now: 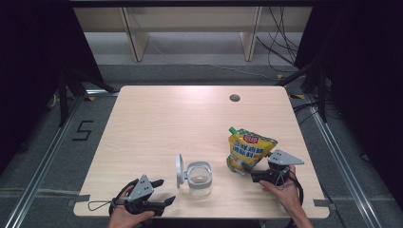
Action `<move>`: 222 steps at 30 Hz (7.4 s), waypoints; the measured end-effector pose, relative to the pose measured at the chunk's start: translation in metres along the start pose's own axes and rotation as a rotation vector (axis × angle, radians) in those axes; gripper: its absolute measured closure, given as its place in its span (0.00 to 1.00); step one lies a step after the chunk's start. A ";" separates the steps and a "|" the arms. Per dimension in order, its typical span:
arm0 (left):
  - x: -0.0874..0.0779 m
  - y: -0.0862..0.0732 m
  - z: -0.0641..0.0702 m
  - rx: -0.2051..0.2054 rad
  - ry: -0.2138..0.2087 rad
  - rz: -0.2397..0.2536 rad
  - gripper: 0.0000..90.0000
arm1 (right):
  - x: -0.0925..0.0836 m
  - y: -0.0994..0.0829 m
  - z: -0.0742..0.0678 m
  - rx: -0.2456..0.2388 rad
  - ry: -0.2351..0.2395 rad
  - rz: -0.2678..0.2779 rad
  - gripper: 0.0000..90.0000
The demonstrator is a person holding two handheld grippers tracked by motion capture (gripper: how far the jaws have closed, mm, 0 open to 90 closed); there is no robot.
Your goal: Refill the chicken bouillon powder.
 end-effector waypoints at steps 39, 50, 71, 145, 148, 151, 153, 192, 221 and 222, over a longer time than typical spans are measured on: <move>0.005 -0.001 0.002 -0.011 -0.004 -0.026 0.32 | 0.030 0.003 0.009 -0.018 0.044 0.127 0.23; 0.004 -0.002 0.001 0.016 0.005 -0.031 0.33 | 0.031 0.007 0.000 -0.080 0.039 0.075 0.38; 0.005 -0.002 0.005 0.003 0.001 -0.022 0.33 | 0.037 0.004 0.003 -0.048 0.057 0.077 0.36; 0.002 0.000 0.001 0.036 0.024 -0.036 0.27 | 0.024 0.045 -0.118 -1.346 -0.474 -0.586 0.45; 0.002 0.000 0.002 0.030 0.026 -0.034 0.27 | 0.025 0.046 -0.120 -1.420 -0.499 -0.581 0.45; 0.002 0.000 0.003 0.024 0.027 -0.038 0.27 | 0.025 0.049 -0.123 -1.520 -0.507 -0.611 0.45; 0.002 0.000 0.004 0.018 0.023 -0.035 0.27 | 0.024 0.048 -0.125 -1.522 -0.521 -0.625 0.45; 0.005 -0.002 0.000 0.010 0.043 -0.036 0.28 | 0.032 0.073 -0.129 -1.778 -0.474 -0.792 0.46; 0.005 -0.002 0.000 0.008 0.038 -0.037 0.28 | 0.029 0.077 -0.130 -1.798 -0.465 -0.794 0.49; 0.005 -0.002 0.000 0.008 0.038 -0.038 0.28 | 0.030 0.076 -0.129 -1.800 -0.459 -0.801 0.49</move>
Point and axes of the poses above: each handheld gripper's, and its own axes: x roughly forward along the jaws, y roughly out of its top, z roughly to its right, the point moved 1 cm from there along x, roughly forward along the jaws, and after that the axes turned 14 degrees about y, right-handed, at the moved point
